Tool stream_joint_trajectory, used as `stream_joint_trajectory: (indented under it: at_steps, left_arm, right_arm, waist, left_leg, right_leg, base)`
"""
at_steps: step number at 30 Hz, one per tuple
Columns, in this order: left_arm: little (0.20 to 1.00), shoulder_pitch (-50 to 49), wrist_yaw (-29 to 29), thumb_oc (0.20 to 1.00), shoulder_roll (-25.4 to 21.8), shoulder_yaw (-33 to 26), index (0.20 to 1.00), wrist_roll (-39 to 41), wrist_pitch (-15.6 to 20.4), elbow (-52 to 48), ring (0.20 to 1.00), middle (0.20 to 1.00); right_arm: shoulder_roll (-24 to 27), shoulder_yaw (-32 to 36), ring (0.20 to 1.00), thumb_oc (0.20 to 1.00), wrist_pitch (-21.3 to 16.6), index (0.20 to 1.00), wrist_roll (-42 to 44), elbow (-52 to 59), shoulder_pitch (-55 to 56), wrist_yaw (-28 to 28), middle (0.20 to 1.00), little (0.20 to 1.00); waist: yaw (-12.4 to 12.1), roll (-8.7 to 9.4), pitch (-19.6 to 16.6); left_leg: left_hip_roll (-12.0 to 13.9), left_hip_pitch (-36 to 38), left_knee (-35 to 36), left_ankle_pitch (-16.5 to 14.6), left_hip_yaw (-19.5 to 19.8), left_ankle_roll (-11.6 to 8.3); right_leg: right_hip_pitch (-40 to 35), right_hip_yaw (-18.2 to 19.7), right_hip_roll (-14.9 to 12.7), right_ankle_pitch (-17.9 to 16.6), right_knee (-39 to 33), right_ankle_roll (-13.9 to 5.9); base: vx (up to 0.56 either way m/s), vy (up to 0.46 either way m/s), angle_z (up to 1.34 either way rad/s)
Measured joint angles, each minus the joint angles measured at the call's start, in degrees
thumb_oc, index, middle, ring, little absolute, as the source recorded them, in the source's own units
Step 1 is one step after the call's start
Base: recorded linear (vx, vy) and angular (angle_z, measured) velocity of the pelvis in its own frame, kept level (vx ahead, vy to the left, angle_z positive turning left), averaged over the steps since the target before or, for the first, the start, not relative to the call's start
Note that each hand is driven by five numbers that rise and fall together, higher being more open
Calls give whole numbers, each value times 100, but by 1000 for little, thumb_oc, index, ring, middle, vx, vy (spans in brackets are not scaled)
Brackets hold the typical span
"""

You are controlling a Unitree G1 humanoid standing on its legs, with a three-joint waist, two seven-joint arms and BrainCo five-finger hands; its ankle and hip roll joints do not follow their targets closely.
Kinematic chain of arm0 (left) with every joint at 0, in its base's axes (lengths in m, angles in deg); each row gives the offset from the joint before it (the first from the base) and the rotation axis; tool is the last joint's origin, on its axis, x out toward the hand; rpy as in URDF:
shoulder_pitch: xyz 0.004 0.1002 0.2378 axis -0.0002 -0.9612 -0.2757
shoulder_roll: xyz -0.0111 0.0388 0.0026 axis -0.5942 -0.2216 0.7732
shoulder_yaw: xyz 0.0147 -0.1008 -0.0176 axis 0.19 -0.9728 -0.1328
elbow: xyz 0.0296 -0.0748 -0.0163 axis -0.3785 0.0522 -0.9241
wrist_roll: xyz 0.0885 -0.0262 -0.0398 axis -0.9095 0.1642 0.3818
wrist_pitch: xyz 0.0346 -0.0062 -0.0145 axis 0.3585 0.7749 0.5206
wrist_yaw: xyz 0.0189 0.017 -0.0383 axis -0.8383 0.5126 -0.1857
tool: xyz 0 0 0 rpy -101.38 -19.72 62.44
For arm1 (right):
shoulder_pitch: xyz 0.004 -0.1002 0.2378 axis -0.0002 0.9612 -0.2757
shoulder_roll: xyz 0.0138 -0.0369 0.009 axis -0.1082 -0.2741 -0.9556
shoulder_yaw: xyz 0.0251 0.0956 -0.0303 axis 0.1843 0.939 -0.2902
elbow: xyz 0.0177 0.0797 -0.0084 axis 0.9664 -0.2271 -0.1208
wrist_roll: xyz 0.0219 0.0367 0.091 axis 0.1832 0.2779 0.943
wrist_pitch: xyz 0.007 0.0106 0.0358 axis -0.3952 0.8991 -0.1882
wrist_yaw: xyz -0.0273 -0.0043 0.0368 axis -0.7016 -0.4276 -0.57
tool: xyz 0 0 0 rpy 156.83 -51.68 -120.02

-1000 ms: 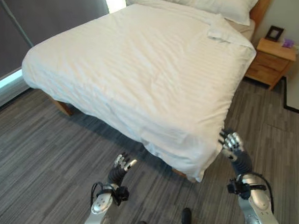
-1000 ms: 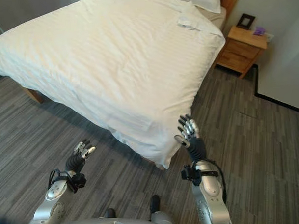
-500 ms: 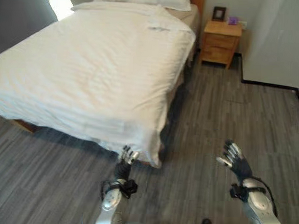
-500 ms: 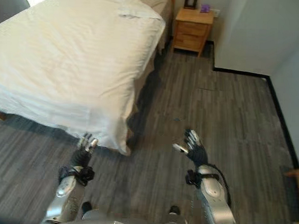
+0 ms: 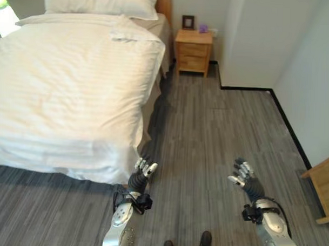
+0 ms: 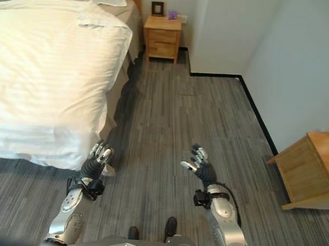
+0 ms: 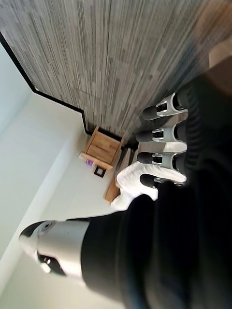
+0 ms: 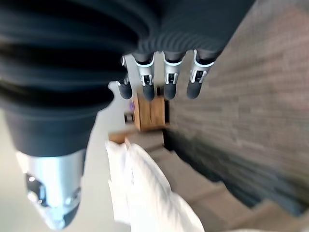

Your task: Making the bed.

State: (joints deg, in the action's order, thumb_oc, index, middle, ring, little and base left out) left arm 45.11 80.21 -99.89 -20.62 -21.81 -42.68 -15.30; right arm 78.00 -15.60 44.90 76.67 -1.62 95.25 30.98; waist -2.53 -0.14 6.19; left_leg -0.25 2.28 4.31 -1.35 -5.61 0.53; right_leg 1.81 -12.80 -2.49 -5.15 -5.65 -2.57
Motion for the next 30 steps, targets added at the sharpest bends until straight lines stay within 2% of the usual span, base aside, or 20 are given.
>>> stream_joint_trajectory:
  at_steps: [3, 4, 10, 12, 13, 14, 16, 17, 18, 19, 21, 22, 23, 24, 25, 26, 27, 28, 29, 30]
  left_arm:
    - [1000, -15, -5, 1000, -7, 107, 1000, -47, -2, 0, 1000, 1000]
    - [1000, -24, 1, 1000, -27, 108, 1000, -55, -5, 0, 1000, 1000]
    - [1000, -489, -272, 1000, -125, -24, 1000, -282, -459, -80, 1000, 1000]
    - [1000, -413, -240, 1000, -210, -95, 1000, -282, -457, -47, 1000, 1000]
    - [1000, -274, -234, 1000, -207, -97, 1000, -282, -455, 86, 1000, 1000]
    - [1000, 0, -197, 1000, -269, -77, 1000, -321, -464, 321, 1000, 1000]
    - [1000, 120, -56, 1000, -372, -197, 1000, -456, -452, 299, 1000, 1000]
    - [1000, 129, -12, 1000, -409, -295, 1000, -456, -448, 301, 1000, 1000]
    - [1000, 131, 6, 1000, -427, -323, 1000, -457, -440, 295, 1000, 1000]
    - [1000, 111, 32, 1000, -511, -493, 1000, -468, -433, 292, 1000, 1000]
    - [1000, 67, 36, 1000, -582, -593, 1000, -468, -422, 216, 1000, 1000]
    - [1000, -82, 37, 1000, -671, -766, 1000, -465, -329, 165, 1000, 1000]
    - [1000, -116, 40, 1000, -699, -783, 1000, -456, -329, 176, 1000, 1000]
    - [1000, -47, 30, 1000, -620, -724, 1000, -428, -348, 396, 1000, 1000]
    - [1000, 34, 2, 1000, -570, -619, 1000, -411, -351, 441, 1000, 1000]
    - [1000, -58, -151, 1000, -340, -209, 1000, -410, -388, 441, 1000, 1000]
    - [1000, -157, -239, 1000, -222, -99, 1000, -409, -391, 426, 1000, 1000]
    - [1000, -308, -319, 1000, -34, -12, 1000, -404, -389, 350, 1000, 1000]
    - [1000, -319, -341, 1000, 38, 20, 1000, -400, -391, 340, 1000, 1000]
    - [1000, -374, -362, 1000, 79, 42, 1000, -390, -394, 326, 1000, 1000]
  right_arm:
    - [61, 31, 1000, 1000, 52, 1000, -31, -2, 25, -9, 1000, 1000]
    - [53, 202, 1000, 1000, 57, 1000, -31, -1, -19, -29, 1000, 1000]
    - [318, 1019, 1000, 1000, 131, 1000, 152, 10, -39, -44, 1000, 1000]
    - [355, 905, 1000, 1000, 132, 1000, 105, -32, -145, -50, 1000, 1000]
    - [371, 835, 1000, 1000, 139, 1000, -40, -37, -215, -45, 1000, 1000]
    - [334, 730, 1000, 1000, 153, 1000, -223, -25, -231, -45, 1000, 1000]
    - [189, 614, 1000, 1000, 185, 1000, -313, -26, -216, -35, 1000, 1000]
    - [117, 574, 1000, 1000, 184, 1000, -314, -14, -231, -25, 1000, 1000]
    - [63, 572, 1000, 1000, 182, 1000, -314, 7, -222, -21, 1000, 1000]
    - [29, 561, 1000, 1000, 177, 1000, -323, -8, -170, -12, 1000, 1000]
    - [24, 558, 1000, 1000, 181, 1000, -322, -15, 15, -2, 1000, 1000]
    - [46, 435, 1000, 1000, 202, 1000, -319, -68, 14, 13, 1000, 1000]
    - [62, 404, 1000, 1000, 200, 1000, -308, -87, -25, 16, 1000, 1000]
    - [121, 499, 1000, 1000, 189, 1000, -276, -188, -135, 8, 1000, 1000]
    - [131, 571, 1000, 1000, 181, 1000, -236, -224, -182, 7, 1000, 1000]
    - [274, 795, 1000, 1000, 137, 1000, -187, -191, -169, 7, 1000, 1000]
    - [400, 821, 1000, 1000, 136, 1000, -184, -197, -161, 11, 1000, 1000]
    - [562, 896, 1000, 1000, 136, 1000, -161, -243, -125, 4, 1000, 1000]
    - [576, 969, 1000, 1000, 151, 1000, -69, -263, -78, -2, 1000, 1000]
    - [552, 984, 1000, 1000, 151, 1000, 18, -269, -41, -1, 1000, 1000]
  waist:
    - [79, -100, -50]
    - [76, -99, 114]
    - [116, 34, 81]
    - [182, 107, 139]
    - [215, 45, 191]
    - [430, -16, 251]
    - [386, 80, 221]
    - [370, 99, 210]
    - [371, 121, 194]
    - [346, 217, 138]
    - [357, 271, 89]
    - [297, 487, -40]
    - [256, 552, -73]
    - [204, 539, -29]
    - [246, 580, -17]
    - [211, 483, 79]
    - [178, 420, 114]
    - [118, 276, 157]
    - [82, 306, 186]
    - [45, 359, 224]
  left_leg:
    - [-46, -6, 71, 49, 179, -25]
    - [-45, 104, 71, 90, 289, -42]
    - [-33, 111, 91, 54, 151, -13]
    - [59, 108, 93, 96, 7, 53]
    - [121, 101, 93, 107, -1, 67]
    - [194, 89, 69, 119, 161, 91]
    - [162, 178, 61, 92, -34, 61]
    - [152, 201, 42, 47, -86, -2]
    - [131, 201, 21, -8, -96, 8]
    - [183, 271, -30, -47, -74, -64]
    - [342, 309, -35, -56, -6, -195]
    - [417, 313, -29, -50, -61, -300]
    - [428, 281, -66, -50, -81, -375]
    - [586, 74, -485, -114, -95, -466]
    - [650, -210, -956, -118, -22, -464]
    - [844, -499, -1669, -92, 113, -423]
    - [919, -481, -1670, -46, 202, -462]
    - [960, -545, -1792, 0, 356, -476]
    - [900, -605, -1834, -27, 501, -526]
    - [811, -649, -1753, -42, 467, -539]
  right_leg:
    - [-57, -185, -59, 19, -1, 12]
    - [-219, -325, -63, 150, -6, -34]
    - [-78, -269, -67, 130, 77, -23]
    - [331, -151, -103, 324, 850, -136]
    - [635, 18, -121, 399, 1508, -197]
    - [1147, 454, -207, 641, 2433, -569]
    - [1426, 666, -754, 694, 2656, -671]
    - [1436, 606, -1081, 677, 2567, -672]
    - [1401, 528, -1302, 607, 2425, -673]
    - [1169, 446, -1636, 390, 1921, -761]
    - [637, 280, -1534, 324, 1143, -864]
    - [402, 199, -1268, 224, 889, -846]
    - [290, 187, -1158, 177, 861, -794]
    - [103, 52, -966, 141, 634, -753]
    - [36, -25, -931, 114, 542, -665]
    - [-299, -253, -721, 96, 241, -441]
    - [-379, -284, -597, 167, 199, -360]
    - [-468, -296, -470, 247, 97, -233]
    - [-497, -283, -487, 212, 6, -200]
    - [-501, -284, -539, 224, -41, -188]
  base:
    - [18, 39, 43]
    - [-15, 6, 13]
    - [-63, 45, -9]
    - [-88, -10, -39]
    - [-15, -149, 5]
    - [42, -197, 26]
    - [53, -188, -9]
    - [98, -213, -31]
    - [125, -418, -21]
    - [96, -326, -8]
    - [44, -319, 4]
    - [21, -444, -5]
    - [-12, -342, -12]
    - [19, -255, 16]
    - [49, -187, 44]
    - [88, -241, 45]
    - [139, -188, 36]
    - [111, -125, 3]
    - [117, -81, 1]
    - [103, -8, 0]
